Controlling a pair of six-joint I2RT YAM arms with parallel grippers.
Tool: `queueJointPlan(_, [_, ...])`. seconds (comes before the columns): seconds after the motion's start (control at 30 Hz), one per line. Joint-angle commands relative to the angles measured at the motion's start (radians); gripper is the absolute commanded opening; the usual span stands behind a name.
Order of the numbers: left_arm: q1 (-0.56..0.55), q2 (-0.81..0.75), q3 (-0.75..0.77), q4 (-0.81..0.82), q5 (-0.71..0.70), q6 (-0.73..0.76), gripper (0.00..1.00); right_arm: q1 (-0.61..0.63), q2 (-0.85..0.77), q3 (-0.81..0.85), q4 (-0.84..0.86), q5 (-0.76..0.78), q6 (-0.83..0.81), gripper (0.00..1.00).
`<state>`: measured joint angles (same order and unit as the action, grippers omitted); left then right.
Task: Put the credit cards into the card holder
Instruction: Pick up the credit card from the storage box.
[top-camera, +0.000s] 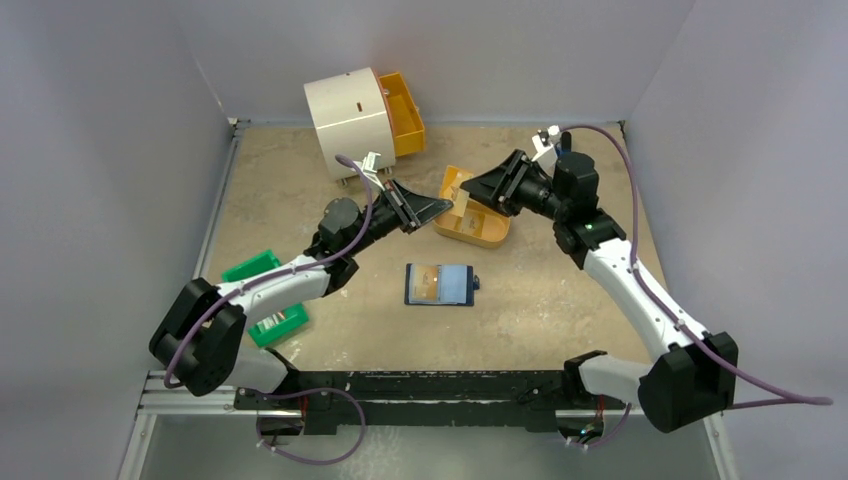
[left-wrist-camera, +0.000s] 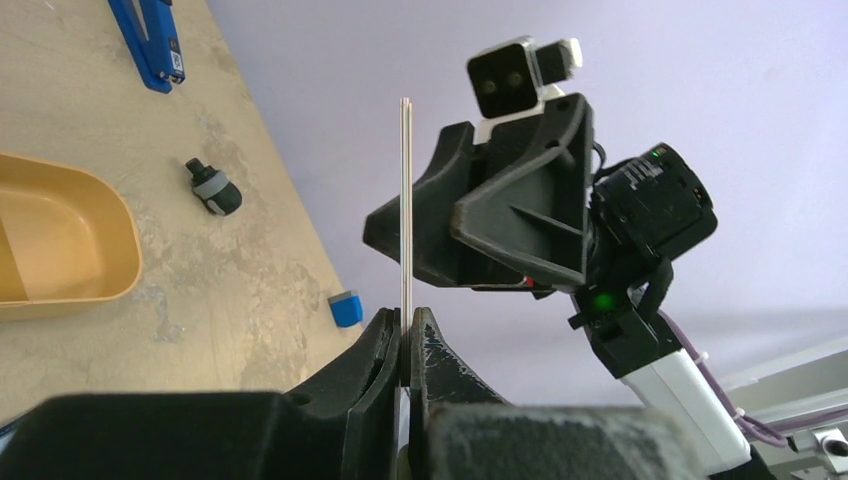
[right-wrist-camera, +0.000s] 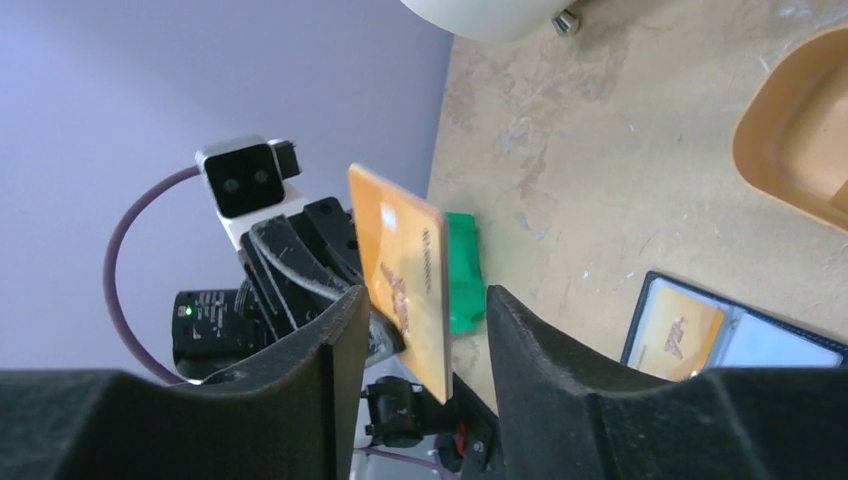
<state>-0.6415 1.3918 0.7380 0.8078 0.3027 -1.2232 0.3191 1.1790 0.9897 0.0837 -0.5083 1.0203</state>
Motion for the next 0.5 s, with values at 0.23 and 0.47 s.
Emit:
queueJointPlan(0.23, [0.006, -0.046, 0.012, 0.045, 0.038, -0.005, 0.0, -0.005, 0.059, 0.106, 0.003, -0.076, 0.018, 0.27])
queueJointPlan(0.47, [0.003, -0.042, 0.013, 0.052, 0.065, -0.046, 0.37, -0.004, 0.043, 0.088, 0.008, -0.136, 0.006, 0.0])
